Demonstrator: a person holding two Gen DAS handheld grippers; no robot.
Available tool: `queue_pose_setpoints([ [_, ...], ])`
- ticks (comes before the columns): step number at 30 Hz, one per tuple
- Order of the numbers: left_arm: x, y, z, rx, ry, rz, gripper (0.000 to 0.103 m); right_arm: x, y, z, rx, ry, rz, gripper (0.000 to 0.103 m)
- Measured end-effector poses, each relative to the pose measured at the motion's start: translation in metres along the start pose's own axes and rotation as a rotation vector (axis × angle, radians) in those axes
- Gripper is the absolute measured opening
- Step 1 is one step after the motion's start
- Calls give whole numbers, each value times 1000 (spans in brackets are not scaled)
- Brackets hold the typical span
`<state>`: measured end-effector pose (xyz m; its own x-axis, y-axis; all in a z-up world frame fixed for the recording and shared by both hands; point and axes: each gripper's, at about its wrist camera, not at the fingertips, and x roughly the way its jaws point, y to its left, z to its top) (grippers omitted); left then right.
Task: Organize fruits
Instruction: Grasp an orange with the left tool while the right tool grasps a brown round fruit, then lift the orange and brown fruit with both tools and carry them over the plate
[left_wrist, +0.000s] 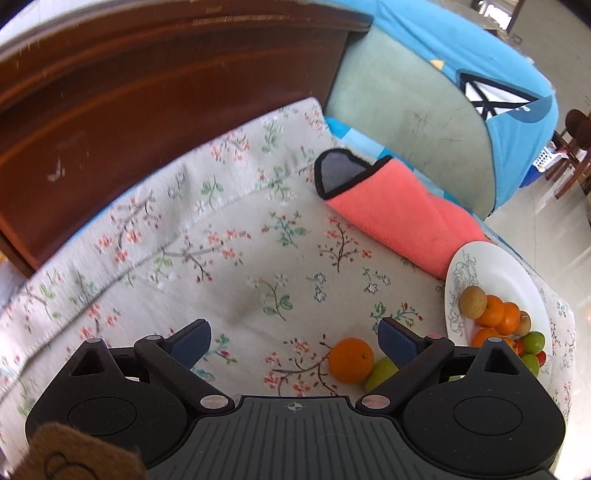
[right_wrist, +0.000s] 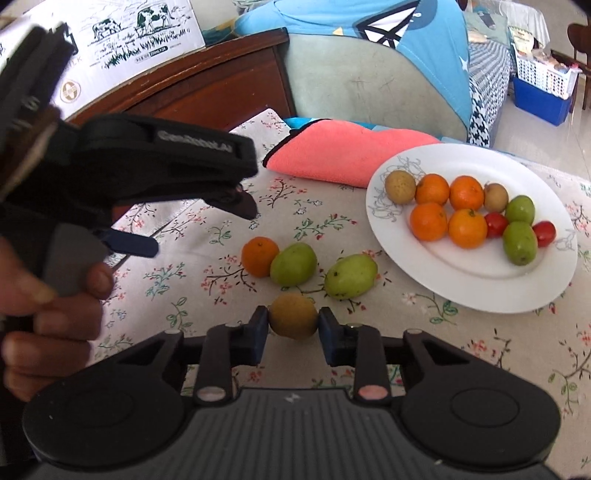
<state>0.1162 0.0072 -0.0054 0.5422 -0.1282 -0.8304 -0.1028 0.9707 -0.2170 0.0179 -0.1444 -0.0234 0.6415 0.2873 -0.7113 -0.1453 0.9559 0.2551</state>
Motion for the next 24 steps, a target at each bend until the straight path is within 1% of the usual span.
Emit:
queue_pose_setpoints([
  [2,3,-1,-1,-25,16,-7,95,-5,0,-1,7,-3,5,30],
  [5,6,-5,-2,-42,18,-3,93,-12,-3,-1,26,-3,15,30],
  [8,10,-11,-4,-56,23,-1,89,-19,-6,-1,36,-5,19,30],
  [10,13,-15,-5,-63,29,-7,80,-23,-9,-1,45,-7,17,30],
  [14,18,-23,-7,-69,38,-3,70,-28,-17,1,80,-8,17,30],
  [16,18,-27,-7,-64,32,-3,59,-31,-20,2,95,-9,17,30],
  [17,19,-28,-7,-66,33,-4,57,-33,-22,2,103,-10,18,30],
  [18,18,-28,-7,-69,30,0,52,-33,-24,3,113,-10,20,30],
  [19,18,-28,-8,-73,30,2,44,-34,-26,3,120,-10,21,30],
  [21,16,-27,-8,-83,32,2,34,-37,-29,3,132,-13,18,30],
  [22,16,-25,-8,-95,38,-12,30,-38,-30,3,137,-15,16,30],
  [24,16,-22,-9,-123,54,-42,27,-39,-32,4,147,-17,16,30],
])
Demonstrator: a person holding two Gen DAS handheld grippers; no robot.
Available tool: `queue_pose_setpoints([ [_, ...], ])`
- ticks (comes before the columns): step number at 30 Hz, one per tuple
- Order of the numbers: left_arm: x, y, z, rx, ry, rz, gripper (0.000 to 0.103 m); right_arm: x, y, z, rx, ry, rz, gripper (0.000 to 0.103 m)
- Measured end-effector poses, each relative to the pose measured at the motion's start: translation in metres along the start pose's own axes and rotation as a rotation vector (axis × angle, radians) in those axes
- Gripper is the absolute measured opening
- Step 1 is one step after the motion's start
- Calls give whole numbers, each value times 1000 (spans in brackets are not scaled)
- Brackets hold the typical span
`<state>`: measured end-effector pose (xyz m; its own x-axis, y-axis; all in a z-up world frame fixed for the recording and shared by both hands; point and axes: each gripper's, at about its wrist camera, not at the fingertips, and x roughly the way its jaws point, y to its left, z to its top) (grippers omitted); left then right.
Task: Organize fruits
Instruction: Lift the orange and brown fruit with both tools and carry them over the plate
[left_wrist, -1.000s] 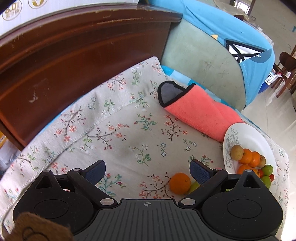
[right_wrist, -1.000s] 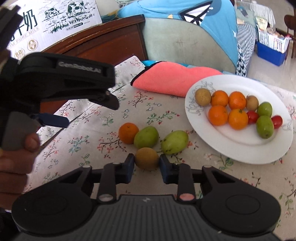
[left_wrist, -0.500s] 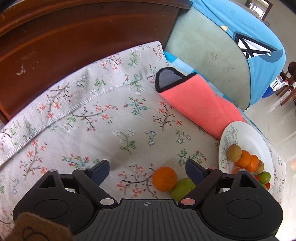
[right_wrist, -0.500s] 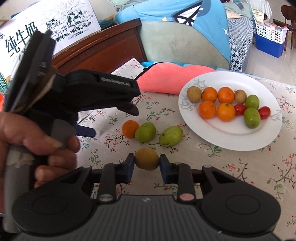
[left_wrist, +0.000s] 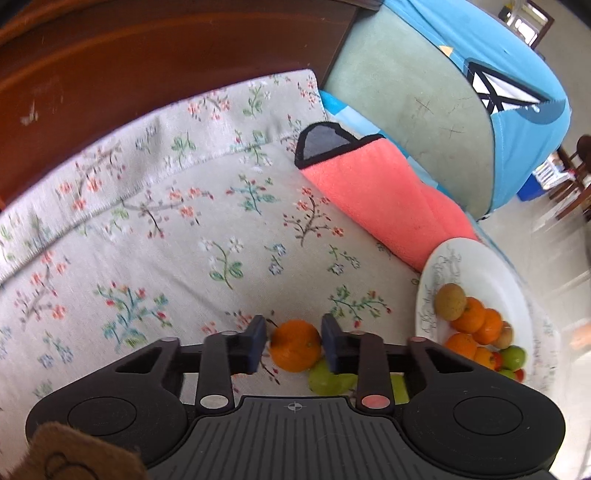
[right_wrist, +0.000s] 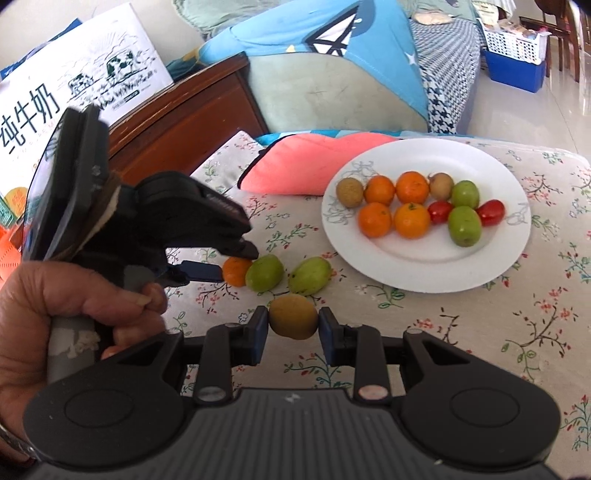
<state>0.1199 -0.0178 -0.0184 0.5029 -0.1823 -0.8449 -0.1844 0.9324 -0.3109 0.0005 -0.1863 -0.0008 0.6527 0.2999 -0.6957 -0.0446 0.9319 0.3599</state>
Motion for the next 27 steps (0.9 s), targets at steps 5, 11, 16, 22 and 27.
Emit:
queue_pose_setpoints([
  [5,-3,2,-1,-4,-2,-7,27,-1,-1,2,20,-5,9,30],
  [11,-16,6,3,-4,-37,-24,27,-2,-1,4,23,-12,11,30],
  [16,-28,9,5,22,-72,-32,27,-1,1,6,21,-19,11,30],
  [22,-39,8,7,60,-111,-43,27,-2,1,8,20,-30,6,30],
  [27,-52,3,9,110,-174,-57,27,-15,-5,23,38,-88,2,30],
])
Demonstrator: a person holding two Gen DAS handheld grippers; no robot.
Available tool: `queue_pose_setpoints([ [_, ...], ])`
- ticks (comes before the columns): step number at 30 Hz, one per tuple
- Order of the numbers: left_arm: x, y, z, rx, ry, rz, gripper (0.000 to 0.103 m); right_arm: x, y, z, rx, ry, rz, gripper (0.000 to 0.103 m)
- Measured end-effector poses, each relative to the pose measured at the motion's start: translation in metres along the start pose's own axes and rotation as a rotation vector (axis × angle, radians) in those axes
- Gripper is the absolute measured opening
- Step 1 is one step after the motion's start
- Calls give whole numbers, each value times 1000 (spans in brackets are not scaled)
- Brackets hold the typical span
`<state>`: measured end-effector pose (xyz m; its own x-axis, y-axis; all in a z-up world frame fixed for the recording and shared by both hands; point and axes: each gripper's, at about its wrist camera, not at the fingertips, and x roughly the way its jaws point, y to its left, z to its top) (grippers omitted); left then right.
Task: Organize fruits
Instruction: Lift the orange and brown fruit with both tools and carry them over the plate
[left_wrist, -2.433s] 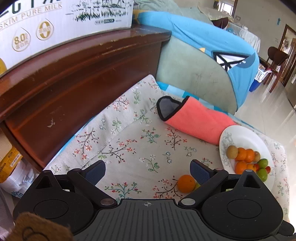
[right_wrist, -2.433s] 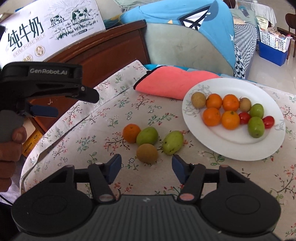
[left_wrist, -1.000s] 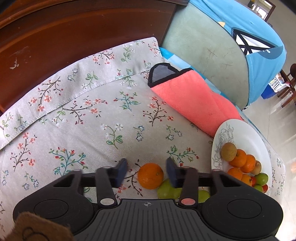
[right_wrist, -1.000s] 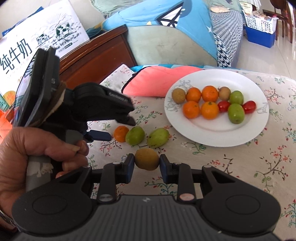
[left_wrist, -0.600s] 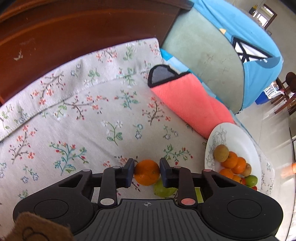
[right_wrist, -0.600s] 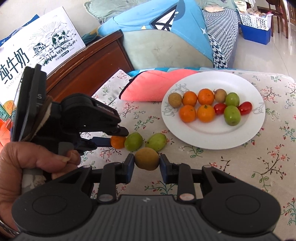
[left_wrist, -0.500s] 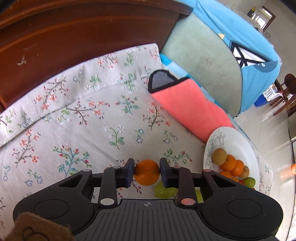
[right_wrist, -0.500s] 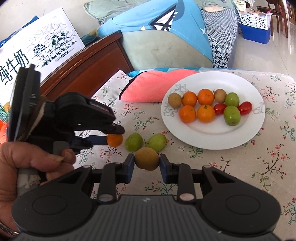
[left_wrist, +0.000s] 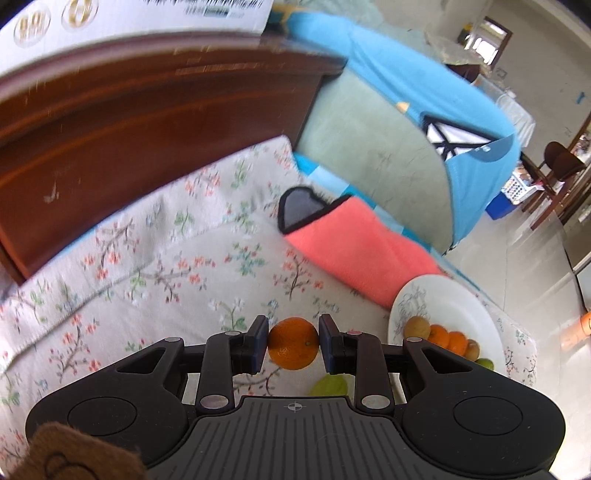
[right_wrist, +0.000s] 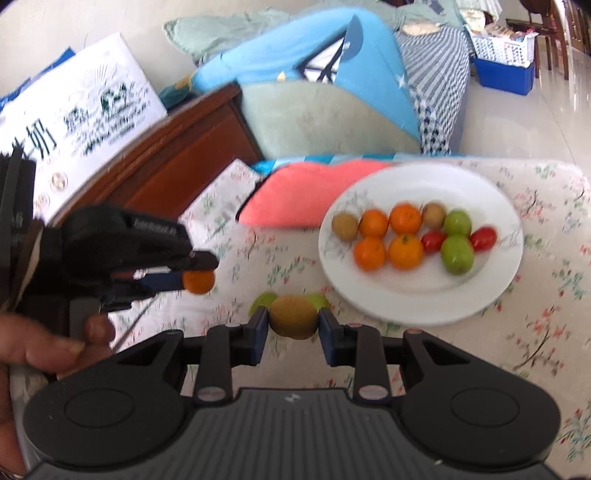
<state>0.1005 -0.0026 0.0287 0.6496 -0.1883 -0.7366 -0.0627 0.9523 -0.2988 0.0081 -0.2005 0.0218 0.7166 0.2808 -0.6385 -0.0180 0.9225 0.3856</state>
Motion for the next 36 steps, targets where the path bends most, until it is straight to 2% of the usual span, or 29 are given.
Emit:
queue_pose_setpoints([
  [9,-24,-21,4,112,-124,-35,27,-31,-24,50,14,-151,-42,30],
  [17,-29,-47,-4,196,-156,-101,27,-42,-63,83,61,-241,-98,30],
  [27,-22,-80,-21,278,-138,-223,27,-22,-90,92,87,-221,-112,30],
  [32,-10,-95,-32,307,-76,-282,27,-5,-100,91,100,-190,-111,30],
  [36,0,-103,-42,329,-31,-308,27,9,-115,86,148,-154,-144,30],
])
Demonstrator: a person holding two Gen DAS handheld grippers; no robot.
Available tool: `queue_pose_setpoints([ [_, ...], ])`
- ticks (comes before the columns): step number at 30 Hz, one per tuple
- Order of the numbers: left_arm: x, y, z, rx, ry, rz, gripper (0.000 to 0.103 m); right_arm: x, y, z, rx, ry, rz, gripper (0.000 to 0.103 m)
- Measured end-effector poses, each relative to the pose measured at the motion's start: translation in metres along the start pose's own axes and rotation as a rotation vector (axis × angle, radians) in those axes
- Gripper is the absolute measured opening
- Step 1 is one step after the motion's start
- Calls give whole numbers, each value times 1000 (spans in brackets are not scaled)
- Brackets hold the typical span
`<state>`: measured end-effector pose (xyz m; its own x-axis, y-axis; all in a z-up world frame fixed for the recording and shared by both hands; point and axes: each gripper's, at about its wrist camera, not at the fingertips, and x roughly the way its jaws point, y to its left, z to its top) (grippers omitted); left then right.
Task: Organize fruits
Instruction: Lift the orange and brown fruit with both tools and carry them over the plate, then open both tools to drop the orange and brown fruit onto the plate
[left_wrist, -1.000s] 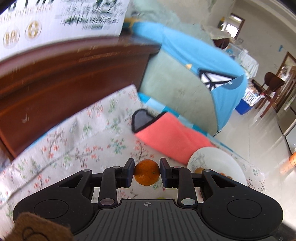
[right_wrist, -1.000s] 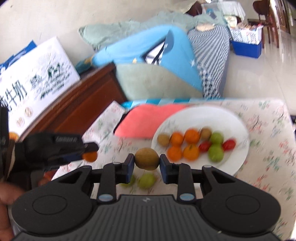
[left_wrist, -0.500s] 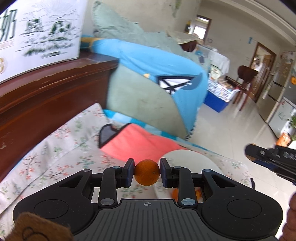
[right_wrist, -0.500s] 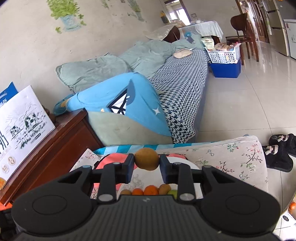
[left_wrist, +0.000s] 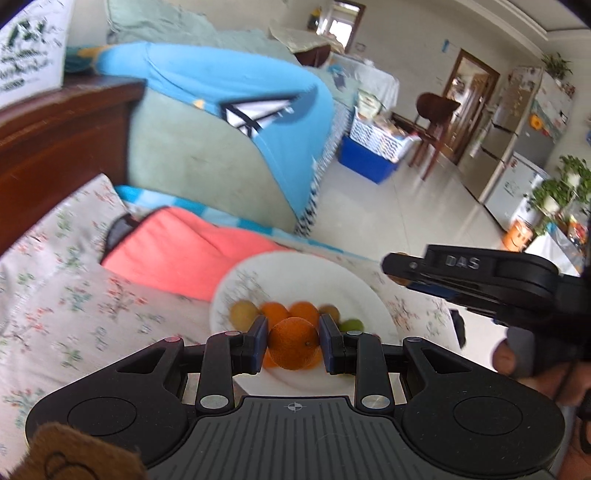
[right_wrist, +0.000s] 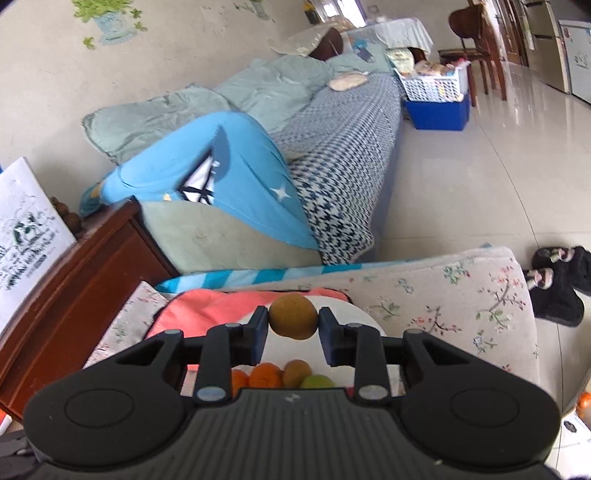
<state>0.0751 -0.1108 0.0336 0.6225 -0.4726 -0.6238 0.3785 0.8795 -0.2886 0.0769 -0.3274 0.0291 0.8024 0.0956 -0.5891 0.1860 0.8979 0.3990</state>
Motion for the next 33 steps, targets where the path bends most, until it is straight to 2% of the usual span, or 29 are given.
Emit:
queue_pose_setpoints([
  [4,10,-3,-5,-3,31,-21,27,11,-13,-4,56,33,-15,30],
  [20,35,-8,-15,-16,95,-39,27,31,-30,-10,123,97,-23,30],
  [26,38,-9,-17,-19,93,-22,28,32,-30,-12,142,99,-22,33],
  [29,35,-6,-14,-53,90,-28,29,30,-29,-12,144,100,-16,33],
  [30,33,-4,-12,-69,86,-33,33,30,-28,-11,143,99,-13,33],
  [33,25,3,-6,-114,57,-27,57,27,-24,-9,128,95,-5,34],
])
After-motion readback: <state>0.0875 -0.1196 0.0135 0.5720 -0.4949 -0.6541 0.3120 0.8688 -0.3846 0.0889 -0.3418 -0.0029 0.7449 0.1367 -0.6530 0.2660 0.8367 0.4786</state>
